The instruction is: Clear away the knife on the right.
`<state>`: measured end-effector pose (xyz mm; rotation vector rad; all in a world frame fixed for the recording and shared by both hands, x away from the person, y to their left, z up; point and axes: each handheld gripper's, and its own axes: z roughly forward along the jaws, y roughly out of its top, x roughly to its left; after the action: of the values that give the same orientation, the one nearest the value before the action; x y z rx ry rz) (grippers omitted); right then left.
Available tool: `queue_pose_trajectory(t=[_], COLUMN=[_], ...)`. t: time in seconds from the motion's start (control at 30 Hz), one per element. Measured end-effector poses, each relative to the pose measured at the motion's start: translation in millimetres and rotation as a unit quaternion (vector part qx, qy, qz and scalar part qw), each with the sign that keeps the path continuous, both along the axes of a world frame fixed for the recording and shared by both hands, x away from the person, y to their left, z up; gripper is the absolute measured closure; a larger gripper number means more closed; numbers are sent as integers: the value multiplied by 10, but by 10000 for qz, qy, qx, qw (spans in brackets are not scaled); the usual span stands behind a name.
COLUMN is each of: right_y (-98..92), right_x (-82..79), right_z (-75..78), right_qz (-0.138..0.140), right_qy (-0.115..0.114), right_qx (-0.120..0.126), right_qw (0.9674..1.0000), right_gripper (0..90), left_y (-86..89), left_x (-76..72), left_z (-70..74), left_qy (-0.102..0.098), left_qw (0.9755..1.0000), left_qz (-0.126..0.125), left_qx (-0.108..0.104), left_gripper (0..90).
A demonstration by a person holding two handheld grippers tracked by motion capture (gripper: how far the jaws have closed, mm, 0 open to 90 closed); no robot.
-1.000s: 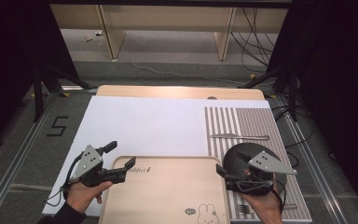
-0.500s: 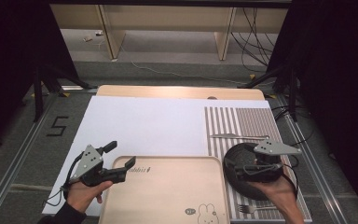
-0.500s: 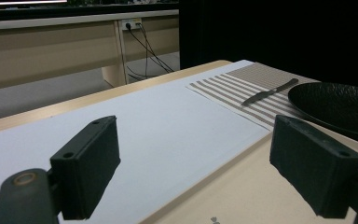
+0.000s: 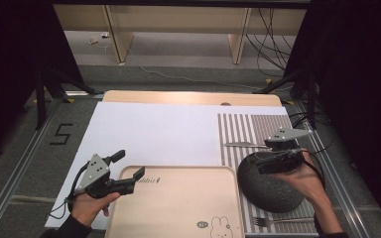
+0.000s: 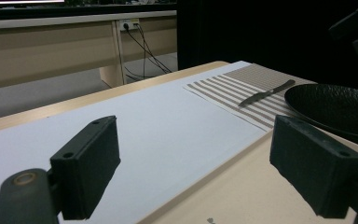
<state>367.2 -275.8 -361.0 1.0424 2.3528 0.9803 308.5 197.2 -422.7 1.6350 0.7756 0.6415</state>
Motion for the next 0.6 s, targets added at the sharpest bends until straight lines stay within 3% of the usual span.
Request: queue_pose_trajectory(t=[0.3, 0.4, 0.6], right_y=[-103, -141, -158], right_x=[362, 534, 704], right_z=[-45, -100, -185], right_qz=[-62, -73, -116], right_qy=[442, 714, 958], right_qx=[-406, -602, -816], right_qw=[9982, 9956, 9920], right_gripper=[175, 176, 177], left_y=[-13, -9, 9], left_x=[-7, -2, 11], left_z=[0, -4, -6], left_qy=[14, 28, 14], left_qw=[10000, 10000, 10000], left_qz=[-23, -11, 17], left_qx=[-18, -14, 16], left_gripper=[157, 157, 157])
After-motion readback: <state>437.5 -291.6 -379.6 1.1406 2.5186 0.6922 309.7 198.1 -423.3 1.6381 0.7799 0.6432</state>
